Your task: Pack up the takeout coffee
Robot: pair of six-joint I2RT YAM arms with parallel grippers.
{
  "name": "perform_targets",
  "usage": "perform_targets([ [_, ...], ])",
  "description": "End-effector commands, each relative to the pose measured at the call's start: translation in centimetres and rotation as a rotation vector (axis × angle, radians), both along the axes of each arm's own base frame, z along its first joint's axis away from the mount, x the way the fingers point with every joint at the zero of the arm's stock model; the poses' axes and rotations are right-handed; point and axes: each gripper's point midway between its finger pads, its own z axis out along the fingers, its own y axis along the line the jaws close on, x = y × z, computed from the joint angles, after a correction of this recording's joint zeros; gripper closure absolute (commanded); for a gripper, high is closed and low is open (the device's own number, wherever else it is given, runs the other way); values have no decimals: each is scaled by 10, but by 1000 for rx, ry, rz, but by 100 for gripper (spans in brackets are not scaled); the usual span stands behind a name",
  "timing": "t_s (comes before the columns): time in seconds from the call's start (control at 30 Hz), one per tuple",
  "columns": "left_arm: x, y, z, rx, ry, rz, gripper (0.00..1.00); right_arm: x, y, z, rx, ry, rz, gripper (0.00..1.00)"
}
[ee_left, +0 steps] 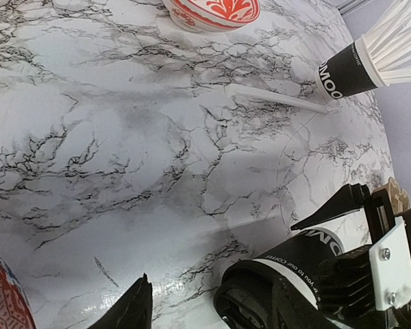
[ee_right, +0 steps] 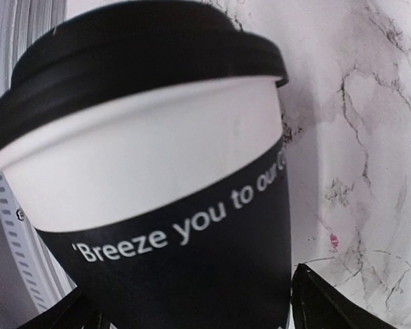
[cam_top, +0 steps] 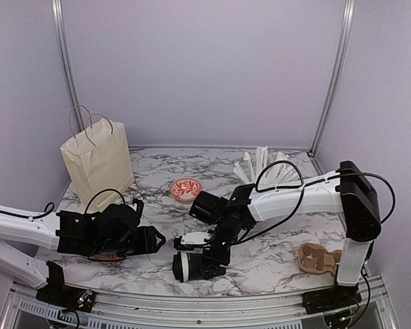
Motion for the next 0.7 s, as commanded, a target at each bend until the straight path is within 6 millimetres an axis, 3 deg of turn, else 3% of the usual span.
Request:
perform_targets([
  [0.0,-1,9,5,-24,-28,0,39,-4,2,-11,23,-11,58,16],
  [0.2,-11,7,5,-46,-18,-67,39,1,1,-17,97,-49,79,26],
  [0.3,-17,3,8,-82,-12,-106,38,12,2,-11,179,-39,51,31],
  [0.53,-22,0,44,-94,-193,-277,35,31,-2,8,378,48,8,35],
  [0.6,-25,1,55,-91,-270,-342,23,27,-2,14,414,57,27,34],
  [0.67,-28,3,65,-82,-345,-399,21,22,-1,21,450,66,47,34],
])
